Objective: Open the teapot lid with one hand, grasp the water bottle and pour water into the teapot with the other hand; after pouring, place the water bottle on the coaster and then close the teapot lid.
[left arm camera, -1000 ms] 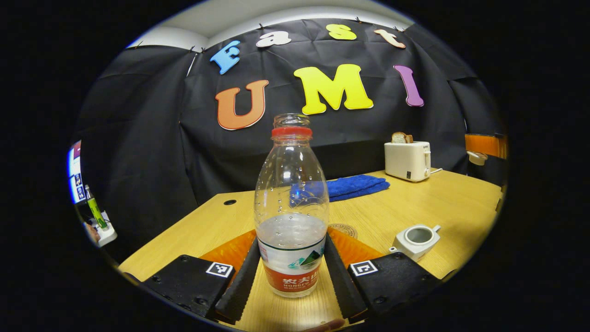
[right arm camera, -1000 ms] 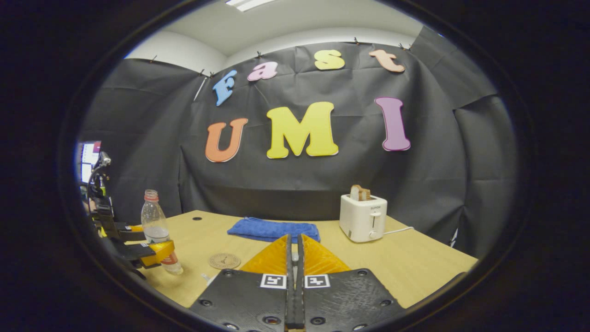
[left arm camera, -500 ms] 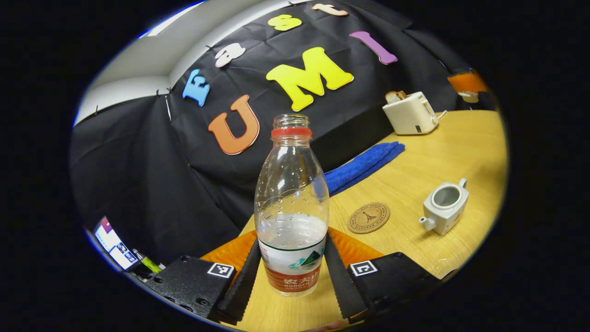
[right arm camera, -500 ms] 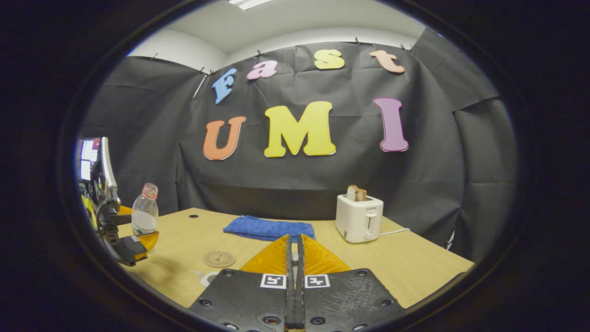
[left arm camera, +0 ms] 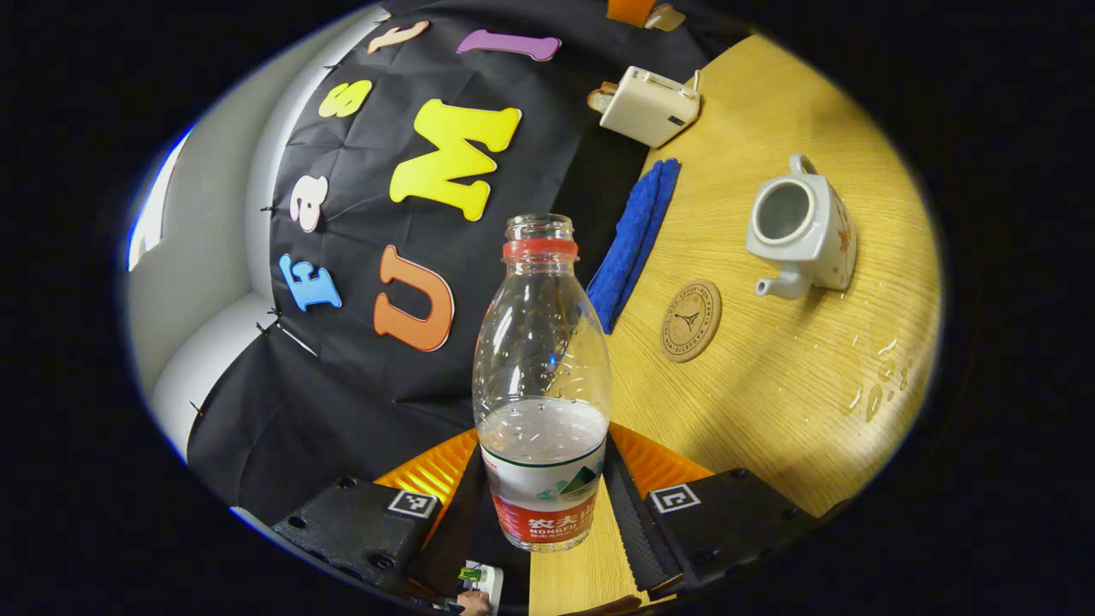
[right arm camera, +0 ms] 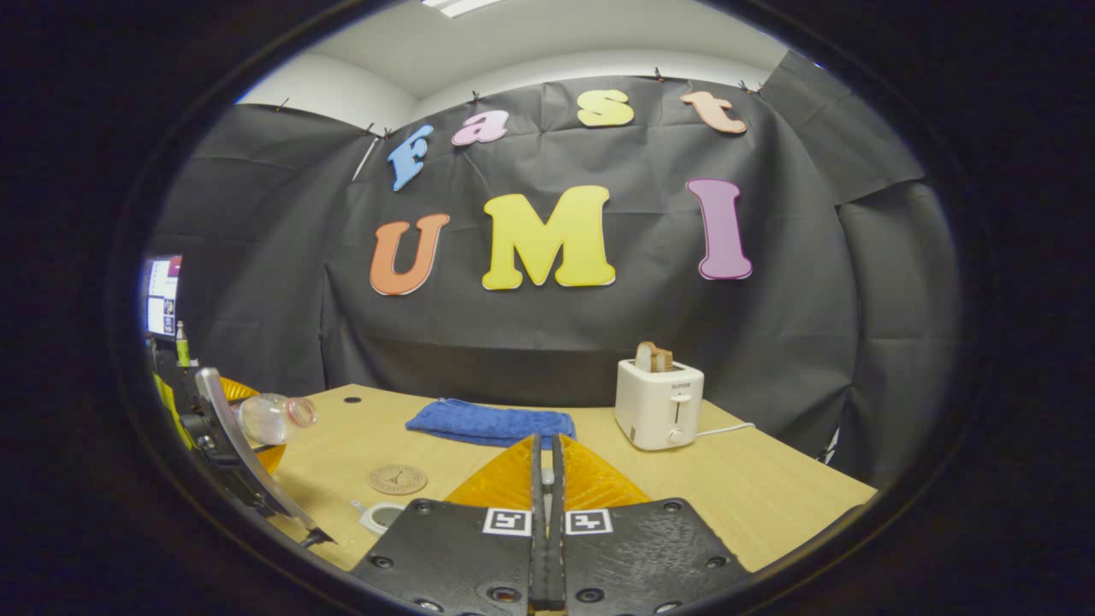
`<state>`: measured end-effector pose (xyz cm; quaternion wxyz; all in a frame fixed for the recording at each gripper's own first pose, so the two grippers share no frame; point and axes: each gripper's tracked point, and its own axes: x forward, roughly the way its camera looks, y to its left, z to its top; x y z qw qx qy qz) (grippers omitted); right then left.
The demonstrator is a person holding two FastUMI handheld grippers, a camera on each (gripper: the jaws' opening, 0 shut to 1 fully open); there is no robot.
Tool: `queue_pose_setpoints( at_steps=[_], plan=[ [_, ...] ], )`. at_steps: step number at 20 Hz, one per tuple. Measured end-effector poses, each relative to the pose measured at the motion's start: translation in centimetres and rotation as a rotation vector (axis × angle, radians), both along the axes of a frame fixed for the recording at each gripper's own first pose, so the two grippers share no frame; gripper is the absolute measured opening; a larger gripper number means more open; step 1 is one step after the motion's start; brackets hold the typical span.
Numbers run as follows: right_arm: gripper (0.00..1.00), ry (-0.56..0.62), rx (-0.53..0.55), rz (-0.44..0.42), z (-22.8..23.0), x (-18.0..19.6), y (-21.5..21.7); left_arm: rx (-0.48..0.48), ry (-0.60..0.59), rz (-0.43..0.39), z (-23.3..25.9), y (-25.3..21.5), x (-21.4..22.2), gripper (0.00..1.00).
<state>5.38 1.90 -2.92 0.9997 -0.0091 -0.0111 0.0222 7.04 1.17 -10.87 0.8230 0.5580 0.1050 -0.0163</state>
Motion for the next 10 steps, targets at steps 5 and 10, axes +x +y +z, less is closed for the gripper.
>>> queue_pose_setpoints(
  at_steps=[5,10],
  plan=[
    [0.00,0.018,0.008,-0.010,-0.5,0.5,-0.7,0.221,0.032,-0.057,-0.1,-1.1,-0.1,0.74],
    [0.00,0.026,0.004,-0.009,-0.8,0.8,-0.9,0.395,0.056,-0.111,-0.2,-2.3,-1.0,0.75]
  ],
)
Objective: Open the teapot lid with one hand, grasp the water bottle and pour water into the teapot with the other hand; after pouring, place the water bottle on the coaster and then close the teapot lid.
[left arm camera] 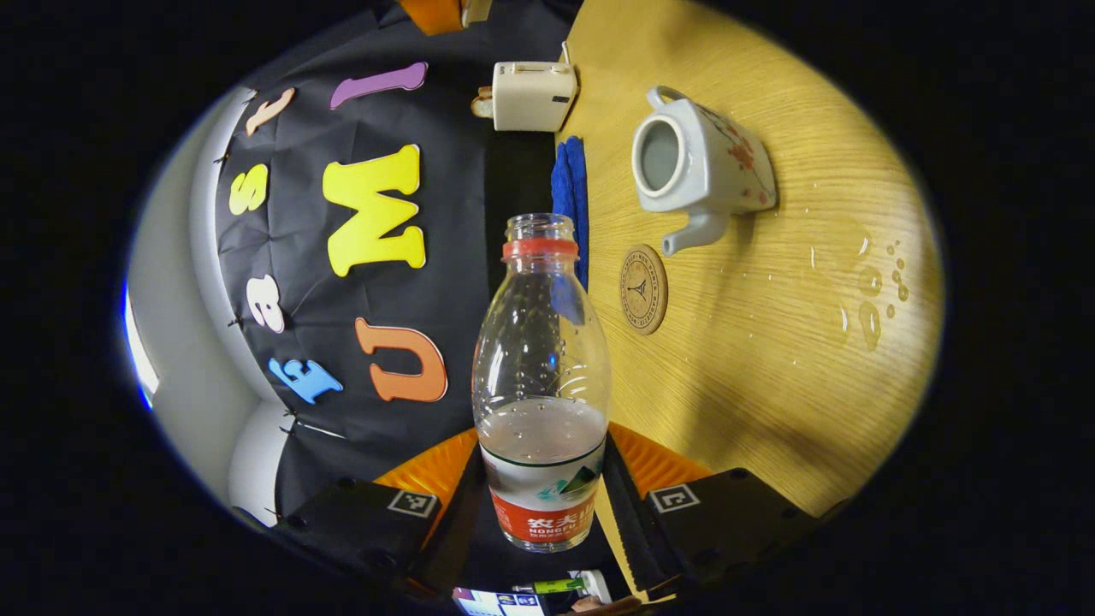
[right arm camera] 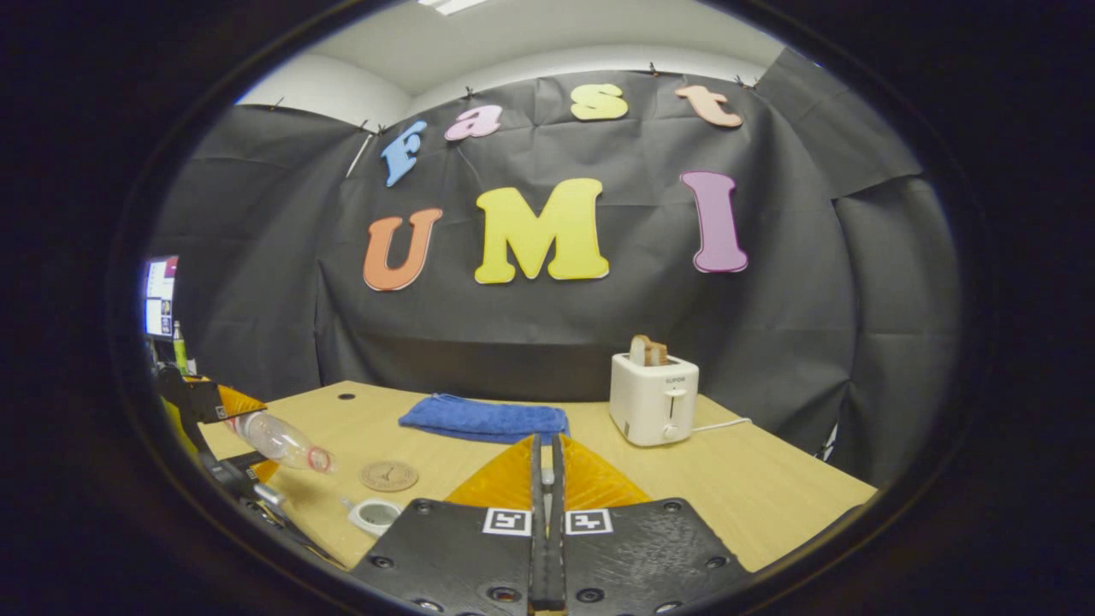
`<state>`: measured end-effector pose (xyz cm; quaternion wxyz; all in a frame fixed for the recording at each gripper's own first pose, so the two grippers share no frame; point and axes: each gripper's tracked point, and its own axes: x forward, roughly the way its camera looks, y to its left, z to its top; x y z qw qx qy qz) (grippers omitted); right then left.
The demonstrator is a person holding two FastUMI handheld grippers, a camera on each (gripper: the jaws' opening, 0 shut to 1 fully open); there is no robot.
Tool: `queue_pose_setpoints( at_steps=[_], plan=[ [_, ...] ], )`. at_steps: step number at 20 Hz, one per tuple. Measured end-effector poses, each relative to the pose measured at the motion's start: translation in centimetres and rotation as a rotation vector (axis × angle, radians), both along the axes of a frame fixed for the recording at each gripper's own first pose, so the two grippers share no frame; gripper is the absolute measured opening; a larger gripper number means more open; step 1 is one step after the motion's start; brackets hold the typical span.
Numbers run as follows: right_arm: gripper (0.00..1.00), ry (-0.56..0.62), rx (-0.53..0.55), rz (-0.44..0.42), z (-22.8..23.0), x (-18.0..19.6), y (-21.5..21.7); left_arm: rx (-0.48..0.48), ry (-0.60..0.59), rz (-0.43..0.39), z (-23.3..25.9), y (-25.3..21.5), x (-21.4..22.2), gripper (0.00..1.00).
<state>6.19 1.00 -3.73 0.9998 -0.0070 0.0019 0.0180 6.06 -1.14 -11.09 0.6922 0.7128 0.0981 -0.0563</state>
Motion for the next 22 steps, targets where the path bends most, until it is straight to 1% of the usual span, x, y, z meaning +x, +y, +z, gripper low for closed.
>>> queue_pose_setpoints(
  at_steps=[5,11,20,21,22],
  plan=[
    [0.00,-0.003,0.008,-0.003,0.2,-0.1,-0.4,0.083,-0.017,-0.050,0.1,-1.8,-0.6,0.75],
    [0.00,0.003,0.020,-0.013,0.1,0.2,-1.2,0.165,-0.022,-0.059,0.1,-2.4,-0.9,0.75],
    [0.00,-0.004,0.018,-0.016,0.5,0.3,-1.6,0.249,-0.023,-0.062,0.5,-2.4,-0.7,0.75],
    [0.00,-0.003,0.018,-0.016,0.4,0.3,-1.6,0.264,-0.027,-0.066,0.5,-2.4,-0.7,0.75],
    [0.00,-0.003,0.018,-0.015,0.3,0.2,-1.6,0.304,-0.033,-0.076,0.5,-2.6,-0.9,0.75]
  ],
)
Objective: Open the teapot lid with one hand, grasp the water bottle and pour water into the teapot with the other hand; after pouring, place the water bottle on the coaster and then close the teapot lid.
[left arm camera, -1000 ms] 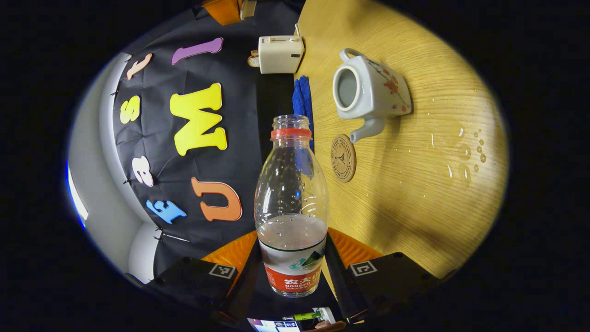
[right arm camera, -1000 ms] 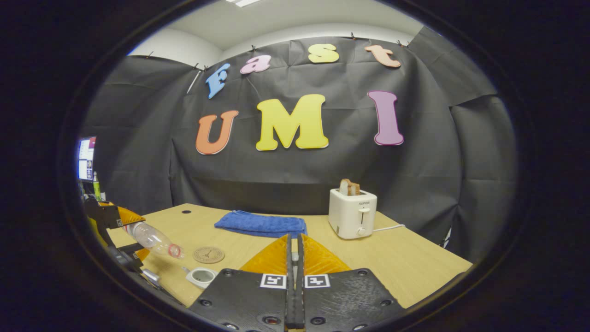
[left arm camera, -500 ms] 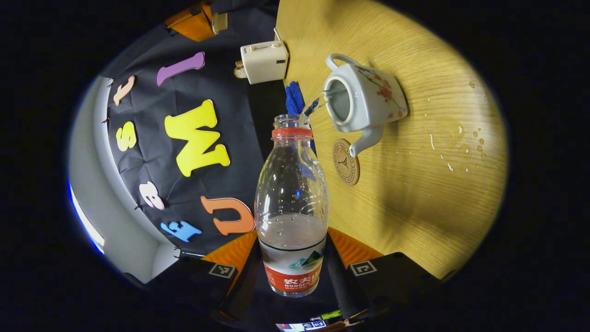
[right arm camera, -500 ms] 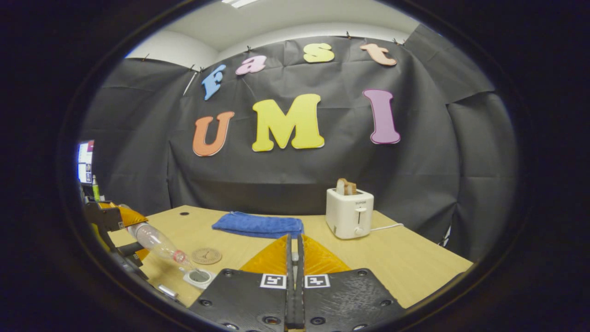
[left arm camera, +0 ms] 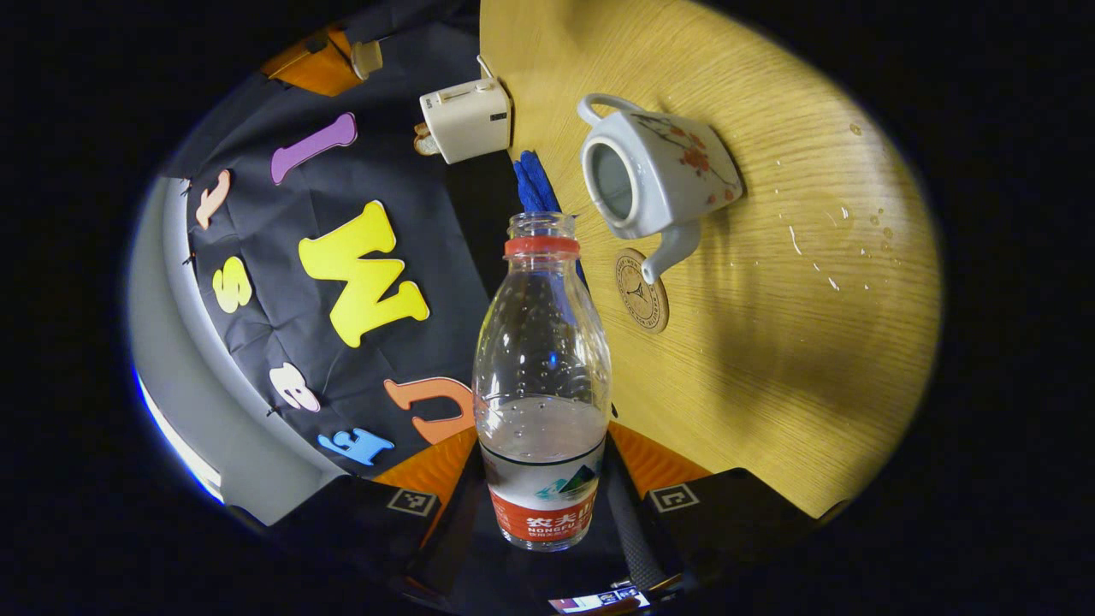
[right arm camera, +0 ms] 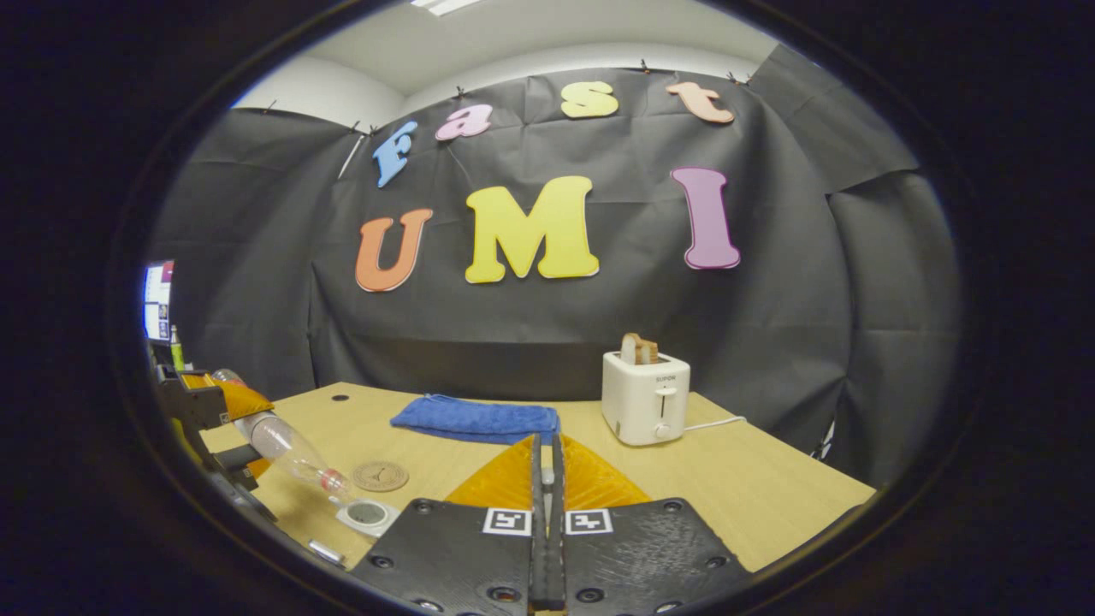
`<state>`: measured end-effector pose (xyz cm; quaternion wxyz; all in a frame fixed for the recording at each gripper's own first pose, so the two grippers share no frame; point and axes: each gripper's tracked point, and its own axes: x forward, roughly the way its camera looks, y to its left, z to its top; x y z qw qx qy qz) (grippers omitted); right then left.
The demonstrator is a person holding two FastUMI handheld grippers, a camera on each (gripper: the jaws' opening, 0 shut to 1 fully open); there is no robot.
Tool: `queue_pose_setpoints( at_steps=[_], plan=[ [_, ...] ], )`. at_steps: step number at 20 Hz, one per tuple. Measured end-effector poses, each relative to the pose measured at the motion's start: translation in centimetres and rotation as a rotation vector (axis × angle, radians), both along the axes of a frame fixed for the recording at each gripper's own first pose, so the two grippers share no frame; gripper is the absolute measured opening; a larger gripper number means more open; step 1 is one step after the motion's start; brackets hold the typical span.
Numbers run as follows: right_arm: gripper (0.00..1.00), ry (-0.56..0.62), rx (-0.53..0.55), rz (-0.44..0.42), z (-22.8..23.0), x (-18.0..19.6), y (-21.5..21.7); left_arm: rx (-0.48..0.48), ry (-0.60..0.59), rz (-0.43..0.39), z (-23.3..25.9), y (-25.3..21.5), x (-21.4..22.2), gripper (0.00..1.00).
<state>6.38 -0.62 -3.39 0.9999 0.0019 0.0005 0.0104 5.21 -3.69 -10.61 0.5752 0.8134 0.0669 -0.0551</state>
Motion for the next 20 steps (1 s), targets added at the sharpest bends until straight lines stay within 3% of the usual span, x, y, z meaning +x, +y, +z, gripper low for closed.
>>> queue_pose_setpoints(
  at_steps=[10,20],
  plan=[
    [0.00,-0.004,0.003,0.005,0.2,-0.1,0.0,0.232,-0.062,-0.059,1.9,-1.2,0.6,0.75],
    [0.00,0.000,0.022,-0.005,0.3,-0.1,-0.6,0.347,-0.074,-0.112,2.9,-2.5,0.9,0.75]
  ],
)
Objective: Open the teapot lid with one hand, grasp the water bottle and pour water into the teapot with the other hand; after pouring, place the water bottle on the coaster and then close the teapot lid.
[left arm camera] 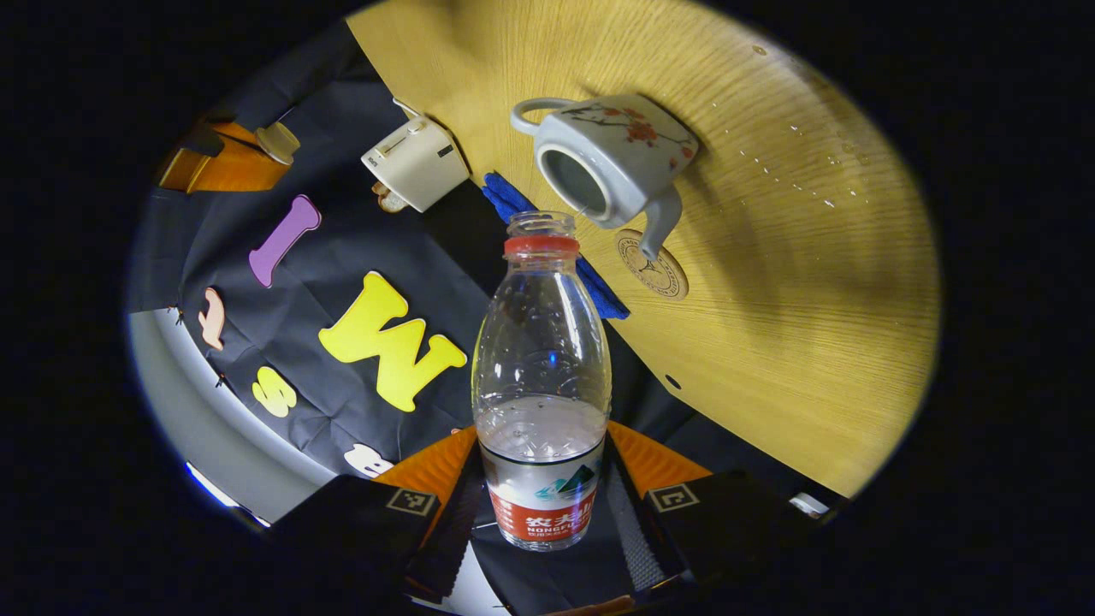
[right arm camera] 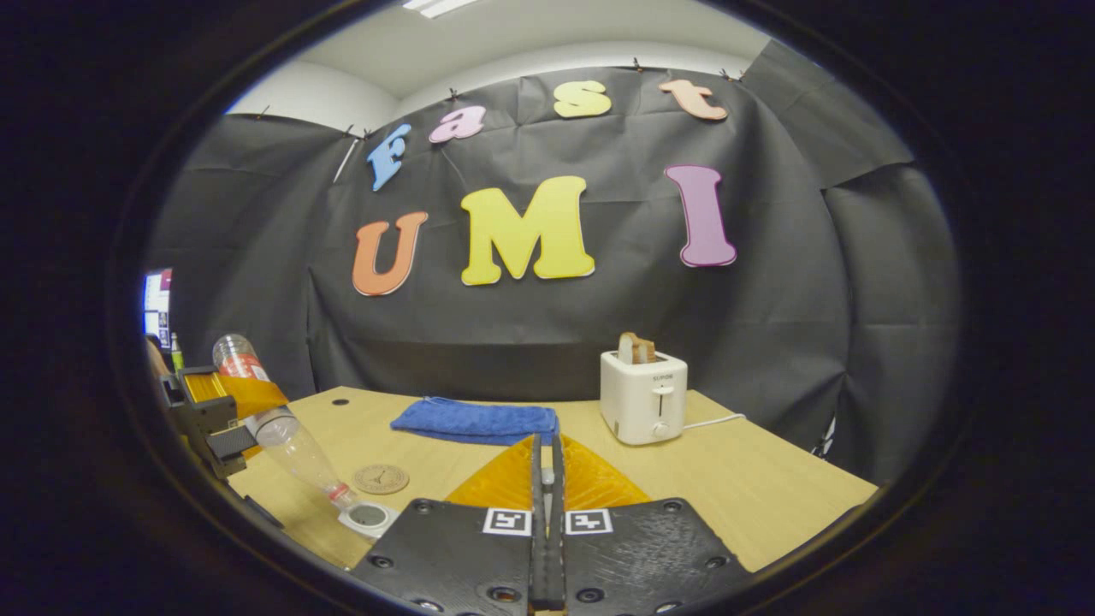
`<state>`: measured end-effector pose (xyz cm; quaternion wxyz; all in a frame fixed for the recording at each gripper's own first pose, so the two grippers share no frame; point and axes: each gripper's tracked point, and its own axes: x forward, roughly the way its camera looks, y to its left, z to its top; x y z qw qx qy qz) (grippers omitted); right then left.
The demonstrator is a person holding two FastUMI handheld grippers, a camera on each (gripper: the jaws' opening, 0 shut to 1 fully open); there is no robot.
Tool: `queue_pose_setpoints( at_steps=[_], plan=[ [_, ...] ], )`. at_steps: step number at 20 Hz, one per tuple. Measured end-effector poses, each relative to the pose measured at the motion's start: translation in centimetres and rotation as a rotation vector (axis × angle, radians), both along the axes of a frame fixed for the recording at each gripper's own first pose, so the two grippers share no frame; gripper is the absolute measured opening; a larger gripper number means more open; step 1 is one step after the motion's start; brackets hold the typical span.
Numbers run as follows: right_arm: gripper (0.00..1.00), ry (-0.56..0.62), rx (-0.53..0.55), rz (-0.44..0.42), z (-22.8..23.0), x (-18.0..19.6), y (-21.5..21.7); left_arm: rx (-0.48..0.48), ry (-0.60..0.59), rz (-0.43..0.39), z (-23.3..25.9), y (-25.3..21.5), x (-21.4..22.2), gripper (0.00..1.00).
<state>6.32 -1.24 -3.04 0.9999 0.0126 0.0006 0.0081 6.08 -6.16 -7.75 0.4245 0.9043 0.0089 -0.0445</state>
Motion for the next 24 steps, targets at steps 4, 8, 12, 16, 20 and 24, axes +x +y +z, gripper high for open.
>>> queue_pose_setpoints(
  at_steps=[4,8,12,16,20,24],
  plan=[
    [0.00,0.002,0.005,-0.006,-0.1,0.1,-0.3,0.005,0.005,-0.005,-0.1,-0.3,0.0,0.75],
    [0.00,0.009,0.004,-0.005,-0.3,0.3,-0.3,-0.002,0.010,-0.001,-0.3,0.0,0.0,0.75],
    [0.00,0.016,-0.002,-0.010,-0.6,0.5,-0.4,-0.115,0.047,0.000,-1.5,0.8,0.2,0.74],
    [0.00,0.023,0.002,-0.022,-0.8,0.7,-0.9,-0.391,0.132,0.079,-4.3,2.4,0.0,0.75],
    [0.00,0.027,0.004,-0.035,-0.9,0.7,-1.2,-0.664,0.175,0.114,-4.7,2.1,0.5,0.74],
    [0.00,0.022,-0.016,-0.059,-0.9,0.7,-1.6,-0.925,0.194,0.130,-2.6,1.4,1.9,0.74]
  ],
)
